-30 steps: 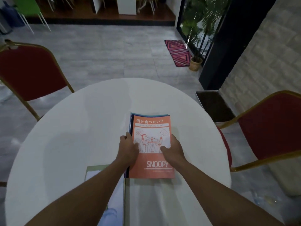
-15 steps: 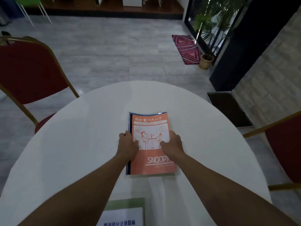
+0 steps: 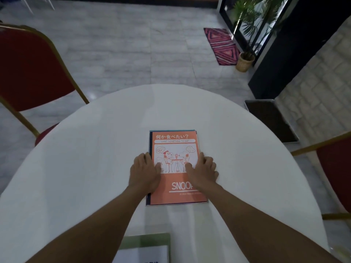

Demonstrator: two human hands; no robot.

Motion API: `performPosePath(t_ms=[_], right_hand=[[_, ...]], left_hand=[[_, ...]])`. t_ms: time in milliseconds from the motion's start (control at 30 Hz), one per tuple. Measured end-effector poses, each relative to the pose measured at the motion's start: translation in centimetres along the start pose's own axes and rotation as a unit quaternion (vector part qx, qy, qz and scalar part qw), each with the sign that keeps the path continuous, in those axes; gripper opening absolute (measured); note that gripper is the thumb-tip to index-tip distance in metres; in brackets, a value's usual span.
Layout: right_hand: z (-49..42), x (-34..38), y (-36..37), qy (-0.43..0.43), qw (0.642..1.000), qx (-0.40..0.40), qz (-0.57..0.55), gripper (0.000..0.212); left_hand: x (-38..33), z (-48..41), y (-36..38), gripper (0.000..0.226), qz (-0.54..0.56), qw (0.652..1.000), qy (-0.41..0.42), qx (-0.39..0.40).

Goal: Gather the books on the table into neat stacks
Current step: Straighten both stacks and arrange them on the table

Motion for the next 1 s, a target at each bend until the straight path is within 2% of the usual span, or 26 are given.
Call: performPosePath(t_ms=[133, 233, 367, 500, 733, 1000], right_hand=[[0.5, 0.1, -0.4, -0.009, 1.0, -0.001, 0.005, 0.076], [1.5, 0.3, -1.2, -0.031, 0.999, -0.011, 0.01, 0.081], [3.6, -0.1, -2.4, -0.094, 0.995, 0.0, 0.03, 0.09], [6.6, 0.1, -3.4, -0.131, 0.99, 0.025, 0.046, 0.091], [13.1, 0.5, -2.8, -0.183, 0.981, 0.041, 0.045, 0.091], [19.9, -2.2, 0.4, -0.189, 0.979, 0.076, 0.024, 0.092]], left_hand=[[-0.2, 0.1, -0.5, 0.045, 0.006, 0.999, -0.009, 0.042], [-0.3, 0.5, -1.6, 0.059, 0.019, 0.998, -0.003, 0.068], [0.3, 2.4, -3.5, 0.074, -0.049, 0.994, 0.013, 0.102], [1.1, 6.1, -5.2, 0.075, -0.075, 0.99, 0.018, 0.115], [2.7, 14.3, -6.4, 0.073, -0.054, 0.988, -0.024, 0.14], [4.9, 22.4, -5.8, 0.074, -0.019, 0.987, -0.09, 0.129]])
Point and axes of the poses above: each hand's wrist, its own z-axis away from the middle knuckle, its own y-axis out of the palm, x = y × z, the point moved 4 cm from there along -z, towards the middle knuckle, and after that the axes turned 2 degrees about x, right-handed, at the moved point
